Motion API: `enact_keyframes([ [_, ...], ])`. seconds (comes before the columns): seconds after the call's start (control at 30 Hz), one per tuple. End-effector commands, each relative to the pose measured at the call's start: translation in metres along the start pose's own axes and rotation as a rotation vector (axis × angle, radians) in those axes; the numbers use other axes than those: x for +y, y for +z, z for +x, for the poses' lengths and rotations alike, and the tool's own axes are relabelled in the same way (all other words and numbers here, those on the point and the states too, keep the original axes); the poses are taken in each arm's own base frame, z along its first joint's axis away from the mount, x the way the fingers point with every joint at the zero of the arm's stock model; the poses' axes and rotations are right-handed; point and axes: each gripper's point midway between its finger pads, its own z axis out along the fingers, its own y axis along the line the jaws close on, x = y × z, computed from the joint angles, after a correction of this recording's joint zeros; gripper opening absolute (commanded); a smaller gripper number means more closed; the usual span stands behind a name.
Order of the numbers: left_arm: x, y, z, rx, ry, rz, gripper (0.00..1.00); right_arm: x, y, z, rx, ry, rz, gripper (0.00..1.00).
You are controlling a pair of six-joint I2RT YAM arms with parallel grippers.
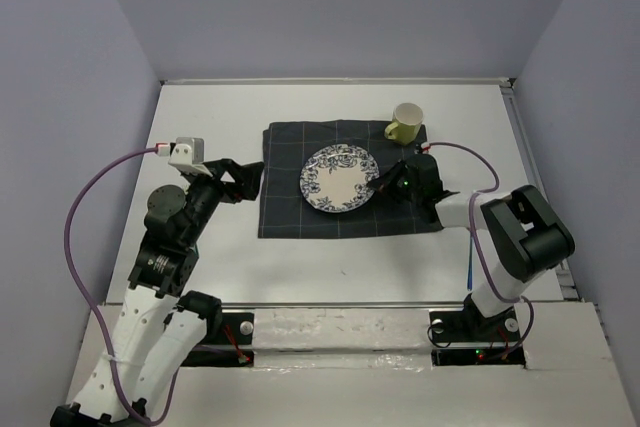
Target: Set the dinner table for one person
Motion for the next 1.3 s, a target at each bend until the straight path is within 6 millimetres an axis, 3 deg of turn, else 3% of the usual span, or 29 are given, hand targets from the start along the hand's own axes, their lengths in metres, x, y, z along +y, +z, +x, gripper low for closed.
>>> enact_keyframes([
  [0.0, -0.003, 0.003, -0.003, -0.019, 0.006, 0.025, 0.99, 0.074, -0.002, -0.039, -0.109, -0.001, -0.248, 0.00],
  [0.17, -0.003, 0.002, -0.004, -0.023, 0.006, 0.028, 0.99, 0.063, 0.003, -0.034, -0.097, 0.003, -0.220, 0.02],
  [0.2, -0.003, 0.002, -0.003, -0.021, 0.006, 0.028, 0.99, 0.060, 0.004, -0.033, -0.096, -0.001, -0.209, 0.14],
  [0.4, -0.002, 0.002, -0.005, -0.025, 0.007, 0.026, 0.99, 0.045, 0.002, -0.032, -0.089, -0.052, -0.119, 0.45],
  [0.77, -0.001, -0.001, -0.011, -0.046, 0.010, 0.024, 0.99, 0.016, -0.011, -0.030, -0.055, -0.158, 0.064, 0.77],
  [0.87, -0.001, -0.001, -0.011, -0.049, 0.009, 0.024, 0.99, 0.011, -0.022, -0.033, -0.076, -0.177, 0.097, 0.79],
  [0.9, 0.000, -0.001, -0.011, -0.048, 0.010, 0.022, 0.99, 0.014, -0.030, -0.034, -0.081, -0.192, 0.097, 0.80],
  [1.0, -0.003, -0.002, -0.012, -0.052, 0.010, 0.033, 0.99, -0.004, -0.047, -0.037, -0.106, -0.221, 0.189, 0.80],
  [1.07, -0.008, -0.003, -0.012, -0.049, 0.012, 0.061, 0.99, -0.011, -0.067, -0.054, -0.181, -0.264, 0.247, 0.78],
  [1.17, -0.020, -0.006, -0.012, -0.041, 0.015, 0.129, 0.99, -0.033, -0.102, -0.072, -0.252, -0.293, 0.374, 0.73],
  [1.27, -0.034, -0.014, -0.016, -0.052, 0.015, 0.197, 0.99, -0.067, -0.144, -0.083, -0.283, -0.247, 0.530, 0.69],
])
